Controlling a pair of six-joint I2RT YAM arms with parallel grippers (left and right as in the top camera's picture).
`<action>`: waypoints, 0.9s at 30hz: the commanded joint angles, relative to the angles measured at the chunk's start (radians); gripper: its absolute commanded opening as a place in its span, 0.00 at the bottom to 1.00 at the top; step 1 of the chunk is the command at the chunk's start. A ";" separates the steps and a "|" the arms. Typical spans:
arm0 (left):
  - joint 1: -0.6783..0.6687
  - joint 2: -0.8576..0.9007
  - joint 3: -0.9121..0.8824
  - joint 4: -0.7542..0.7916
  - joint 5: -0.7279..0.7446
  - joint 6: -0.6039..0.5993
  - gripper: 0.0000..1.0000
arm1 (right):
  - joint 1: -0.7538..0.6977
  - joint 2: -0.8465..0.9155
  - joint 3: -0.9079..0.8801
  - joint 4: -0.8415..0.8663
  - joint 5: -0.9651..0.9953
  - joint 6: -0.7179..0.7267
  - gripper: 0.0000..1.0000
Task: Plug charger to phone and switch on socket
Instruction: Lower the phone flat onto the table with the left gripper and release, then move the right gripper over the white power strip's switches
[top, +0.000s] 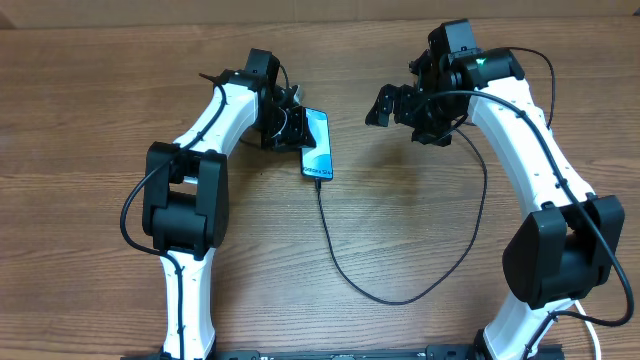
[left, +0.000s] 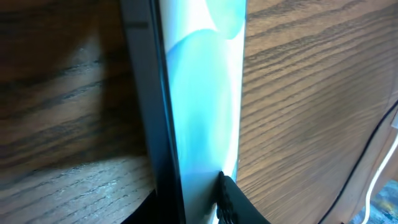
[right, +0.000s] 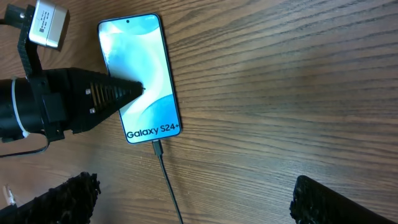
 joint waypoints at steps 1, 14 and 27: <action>-0.007 -0.017 0.000 -0.011 -0.115 0.023 0.28 | 0.003 -0.034 0.021 0.004 0.010 -0.003 1.00; -0.007 -0.018 0.001 -0.041 -0.303 0.027 0.42 | 0.003 -0.034 0.021 -0.022 0.071 0.003 1.00; 0.065 -0.251 0.341 -0.127 -0.351 0.027 0.72 | -0.182 -0.034 0.021 -0.079 0.255 0.060 1.00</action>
